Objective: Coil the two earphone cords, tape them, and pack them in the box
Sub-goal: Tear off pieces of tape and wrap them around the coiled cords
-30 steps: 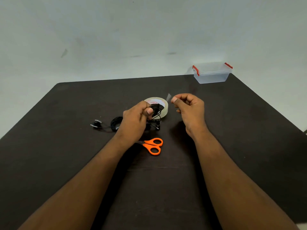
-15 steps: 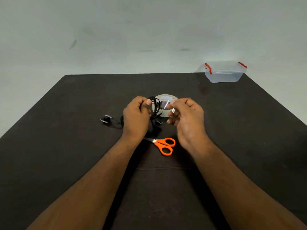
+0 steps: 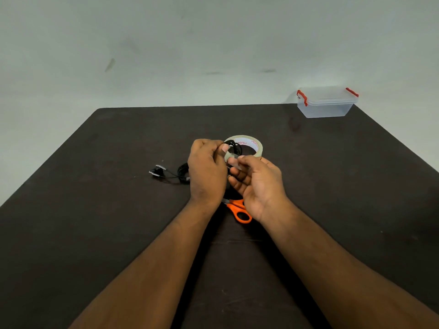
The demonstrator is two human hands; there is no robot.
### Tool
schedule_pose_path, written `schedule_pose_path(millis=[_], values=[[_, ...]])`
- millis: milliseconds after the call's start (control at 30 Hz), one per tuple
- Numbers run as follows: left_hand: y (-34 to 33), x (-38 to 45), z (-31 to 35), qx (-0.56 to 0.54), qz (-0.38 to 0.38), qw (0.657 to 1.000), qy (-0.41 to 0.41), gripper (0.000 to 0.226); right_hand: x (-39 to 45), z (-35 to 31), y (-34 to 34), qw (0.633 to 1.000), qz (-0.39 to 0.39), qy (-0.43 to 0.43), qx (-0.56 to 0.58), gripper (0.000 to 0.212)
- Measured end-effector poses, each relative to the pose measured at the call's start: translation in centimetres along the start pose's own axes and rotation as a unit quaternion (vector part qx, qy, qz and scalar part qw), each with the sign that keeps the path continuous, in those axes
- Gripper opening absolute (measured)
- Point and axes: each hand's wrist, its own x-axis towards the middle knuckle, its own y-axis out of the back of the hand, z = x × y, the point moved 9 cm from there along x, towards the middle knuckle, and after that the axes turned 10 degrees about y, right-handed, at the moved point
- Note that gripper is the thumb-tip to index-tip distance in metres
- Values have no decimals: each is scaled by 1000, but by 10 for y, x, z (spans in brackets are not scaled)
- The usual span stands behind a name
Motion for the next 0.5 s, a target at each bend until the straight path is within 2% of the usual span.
schedule_pose_path(millis=[267,500], values=[[-4,-8,7,-28,-10,999,-12,15,5,-3,2,999,12,1,48,10],[-9,-12,9,-56,-37,998,-15,20,7,-5,-5,997,-36,2,69,5]])
